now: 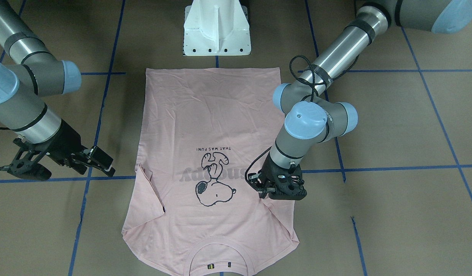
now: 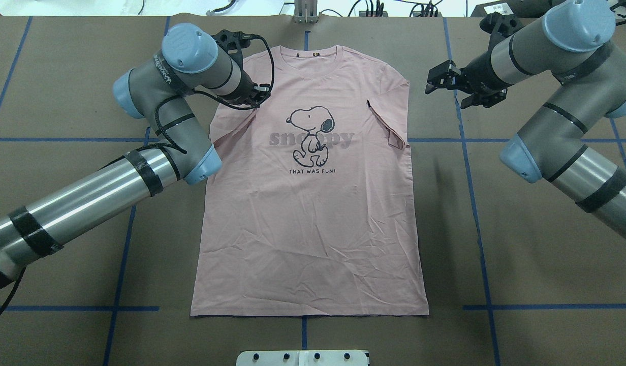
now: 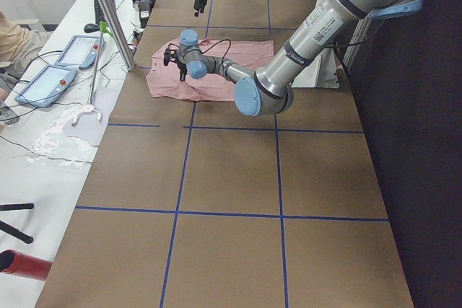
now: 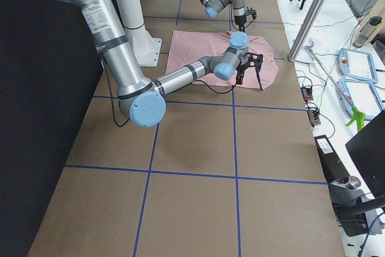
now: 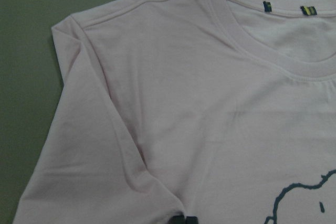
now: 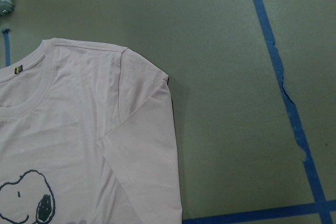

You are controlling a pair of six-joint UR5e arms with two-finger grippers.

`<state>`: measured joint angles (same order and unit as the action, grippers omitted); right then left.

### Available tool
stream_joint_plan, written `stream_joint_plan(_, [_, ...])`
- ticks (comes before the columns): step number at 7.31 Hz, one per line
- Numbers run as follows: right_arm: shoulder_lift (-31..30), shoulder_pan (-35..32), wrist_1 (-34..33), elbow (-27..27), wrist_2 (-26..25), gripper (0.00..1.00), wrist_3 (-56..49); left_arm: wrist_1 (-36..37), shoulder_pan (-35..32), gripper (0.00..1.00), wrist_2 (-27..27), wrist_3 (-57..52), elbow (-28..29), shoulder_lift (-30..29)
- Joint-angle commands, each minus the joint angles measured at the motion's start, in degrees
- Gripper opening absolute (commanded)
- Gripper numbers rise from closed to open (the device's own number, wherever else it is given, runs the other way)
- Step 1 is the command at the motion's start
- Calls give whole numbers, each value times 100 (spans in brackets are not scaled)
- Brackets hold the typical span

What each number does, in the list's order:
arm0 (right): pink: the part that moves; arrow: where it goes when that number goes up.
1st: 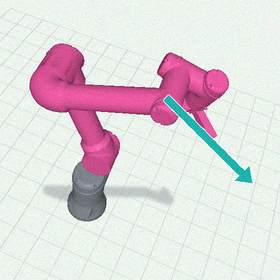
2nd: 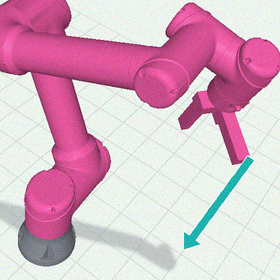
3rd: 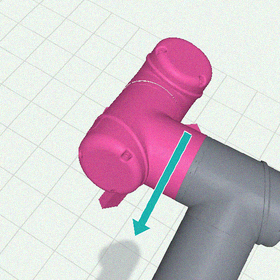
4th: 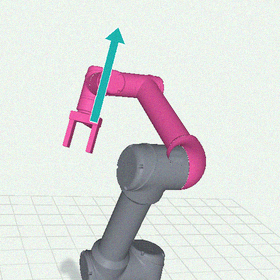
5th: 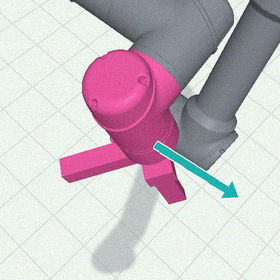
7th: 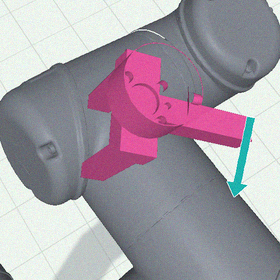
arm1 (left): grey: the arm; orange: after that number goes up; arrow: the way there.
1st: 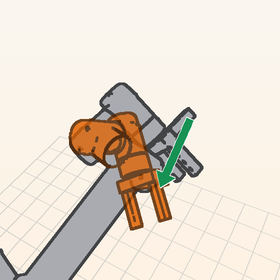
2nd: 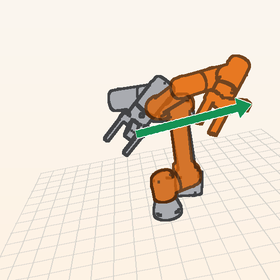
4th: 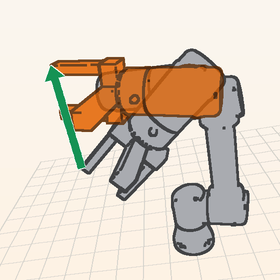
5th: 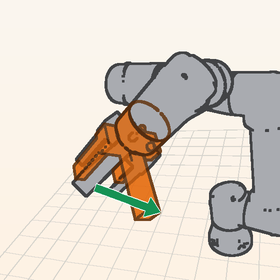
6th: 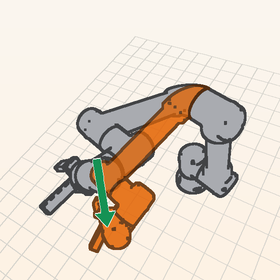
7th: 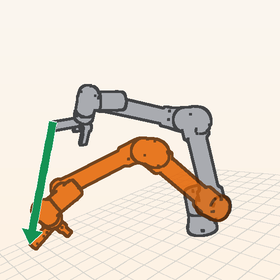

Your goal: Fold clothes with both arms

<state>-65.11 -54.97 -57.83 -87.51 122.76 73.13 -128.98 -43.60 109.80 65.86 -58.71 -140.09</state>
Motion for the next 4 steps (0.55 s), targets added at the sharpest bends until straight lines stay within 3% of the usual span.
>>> stream_joint_plan(1, [7,4,0,6,-6,100,9,-205,0,47,-37,-3,35,-1])
stream_joint_plan(2, [7,4,0,-3,-6,100,9,-346,0,96,-29,-3,35,16])
stream_joint_plan(3, [33,13,0,-38,-6,100,78,-478,0,100,-20,23,-34,51])
stream_joint_plan(4, [68,30,0,-82,-33,100,192,-436,0,100,-11,49,-453,139])
